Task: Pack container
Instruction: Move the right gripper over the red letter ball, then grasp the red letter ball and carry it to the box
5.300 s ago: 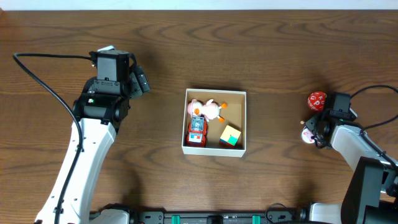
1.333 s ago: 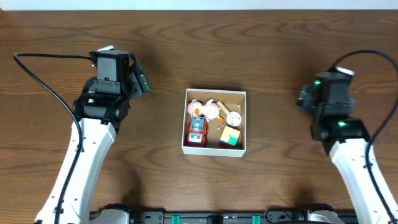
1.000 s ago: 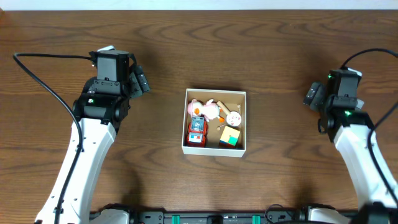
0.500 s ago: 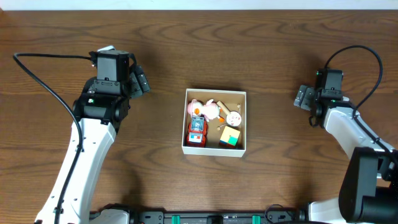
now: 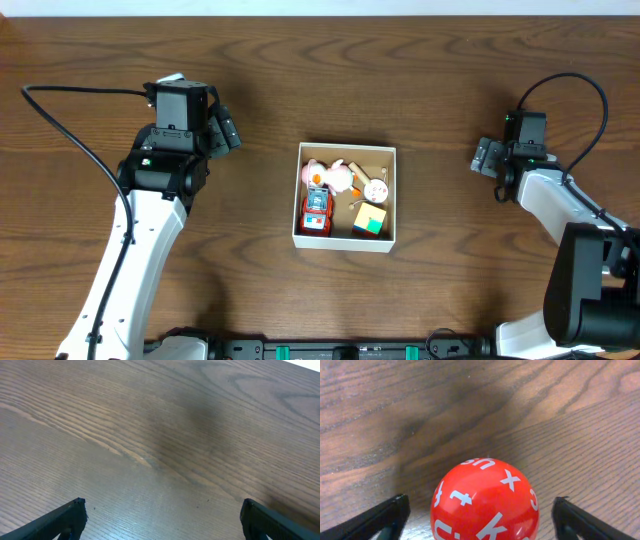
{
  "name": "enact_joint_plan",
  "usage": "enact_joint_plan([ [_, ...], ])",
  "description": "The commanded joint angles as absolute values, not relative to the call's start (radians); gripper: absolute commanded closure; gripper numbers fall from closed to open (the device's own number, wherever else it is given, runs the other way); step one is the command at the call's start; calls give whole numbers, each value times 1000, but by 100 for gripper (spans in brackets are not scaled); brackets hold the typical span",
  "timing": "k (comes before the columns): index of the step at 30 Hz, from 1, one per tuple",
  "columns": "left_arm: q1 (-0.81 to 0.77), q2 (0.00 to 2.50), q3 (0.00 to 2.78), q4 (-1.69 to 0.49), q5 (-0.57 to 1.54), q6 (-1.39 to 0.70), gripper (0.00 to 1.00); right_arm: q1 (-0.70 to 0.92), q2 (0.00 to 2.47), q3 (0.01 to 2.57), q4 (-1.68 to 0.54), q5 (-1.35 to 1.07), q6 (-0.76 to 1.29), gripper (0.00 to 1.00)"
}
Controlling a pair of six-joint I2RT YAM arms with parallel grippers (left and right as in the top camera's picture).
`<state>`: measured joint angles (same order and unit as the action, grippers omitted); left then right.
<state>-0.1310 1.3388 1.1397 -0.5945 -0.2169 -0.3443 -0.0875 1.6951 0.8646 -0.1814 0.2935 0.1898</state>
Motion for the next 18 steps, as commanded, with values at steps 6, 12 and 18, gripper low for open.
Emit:
enact_joint_plan([
  [6, -127, 1326, 1166, -594, -229, -357, 2, -100, 1702, 874, -187, 295, 185, 34],
  [12, -127, 1326, 1166, -594, -229, -357, 2, -100, 1702, 874, -200, 295, 186, 44],
  [18, -127, 1326, 1166, -594, -229, -357, 2, -100, 1702, 874, -205, 294, 186, 74],
])
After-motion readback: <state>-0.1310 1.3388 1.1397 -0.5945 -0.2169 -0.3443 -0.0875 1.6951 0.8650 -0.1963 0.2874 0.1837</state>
